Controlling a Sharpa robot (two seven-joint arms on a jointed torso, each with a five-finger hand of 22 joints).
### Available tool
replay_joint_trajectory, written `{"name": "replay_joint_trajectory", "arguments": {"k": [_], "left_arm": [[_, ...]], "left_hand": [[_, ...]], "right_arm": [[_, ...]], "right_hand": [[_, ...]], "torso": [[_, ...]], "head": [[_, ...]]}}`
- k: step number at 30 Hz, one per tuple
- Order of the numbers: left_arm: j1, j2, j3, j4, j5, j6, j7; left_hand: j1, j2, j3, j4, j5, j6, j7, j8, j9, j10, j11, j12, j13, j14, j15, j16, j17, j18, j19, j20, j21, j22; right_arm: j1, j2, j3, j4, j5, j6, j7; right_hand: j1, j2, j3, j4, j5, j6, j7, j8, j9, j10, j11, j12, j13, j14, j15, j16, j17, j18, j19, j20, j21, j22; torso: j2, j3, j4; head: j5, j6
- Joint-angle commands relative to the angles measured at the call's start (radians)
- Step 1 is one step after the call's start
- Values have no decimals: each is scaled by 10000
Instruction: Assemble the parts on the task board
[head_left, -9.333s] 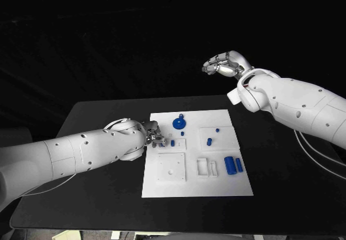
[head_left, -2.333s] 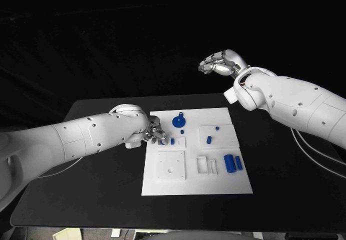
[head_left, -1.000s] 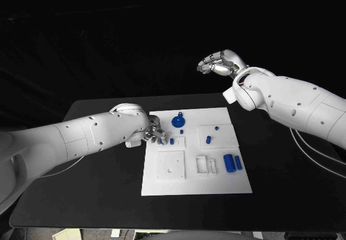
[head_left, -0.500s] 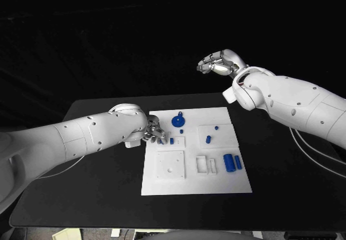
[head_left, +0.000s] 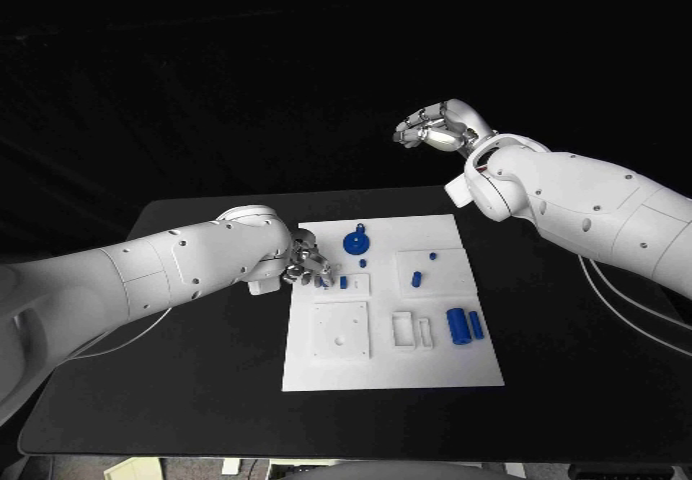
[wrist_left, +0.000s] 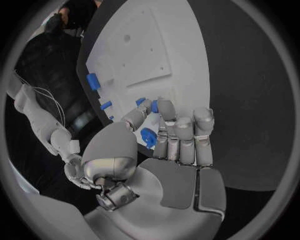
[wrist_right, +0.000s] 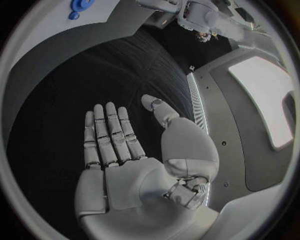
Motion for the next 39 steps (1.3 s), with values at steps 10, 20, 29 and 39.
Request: {"name": "replay_joint_trajectory", "arguments": {"k": [10,20,29,39], "left_arm": [[156,333,35,-595,546,2195,-113],[222,704,43,-1193,586,2374,-99],[223,836,47,-1236,416,2321,-105],[220,939,43,-1345,104,2161,-127]], "left_hand": [[676,943,-9,-130,-3,-148,49,-24,357,235,-400,93,76,317,-627,36,45,520,-185,-914,49,43],[698,952,5,-181,19,-185,61,-78,536,169,-388,137,115,248,-614,77,64,512,-246,-909,61,65],[710,947,7,-191,22,-188,61,-97,599,154,-389,164,134,234,-615,98,72,513,-252,-911,73,73],[742,918,15,-205,60,-181,55,-122,675,140,-395,197,158,226,-622,127,80,517,-253,-918,90,81]], "right_arm": [[-5,52,8,-30,-48,100,16],[-11,112,8,-55,-49,108,18],[-14,113,8,-61,-49,105,24],[-14,118,8,-55,-49,108,25]], "right_hand": [[-82,29,7,47,56,-24,53,57,-18,43,10,-68,-14,-73,8,40,-26,151,-13,28,-63,17],[-83,34,8,48,57,-24,53,59,-22,42,11,-73,-16,-78,9,48,-38,154,-16,30,-65,18],[-84,42,9,49,58,-23,52,62,-25,43,11,-77,-18,-83,10,56,-49,156,-19,33,-66,20],[-88,51,9,54,57,-22,52,65,-29,44,12,-81,-19,-87,11,65,-61,159,-22,35,-68,22]], "torso": [[4,-2,-9],[4,10,-11],[-3,5,-3],[0,1,2]], "head": [[13,11],[22,39],[19,13],[8,2]]}}
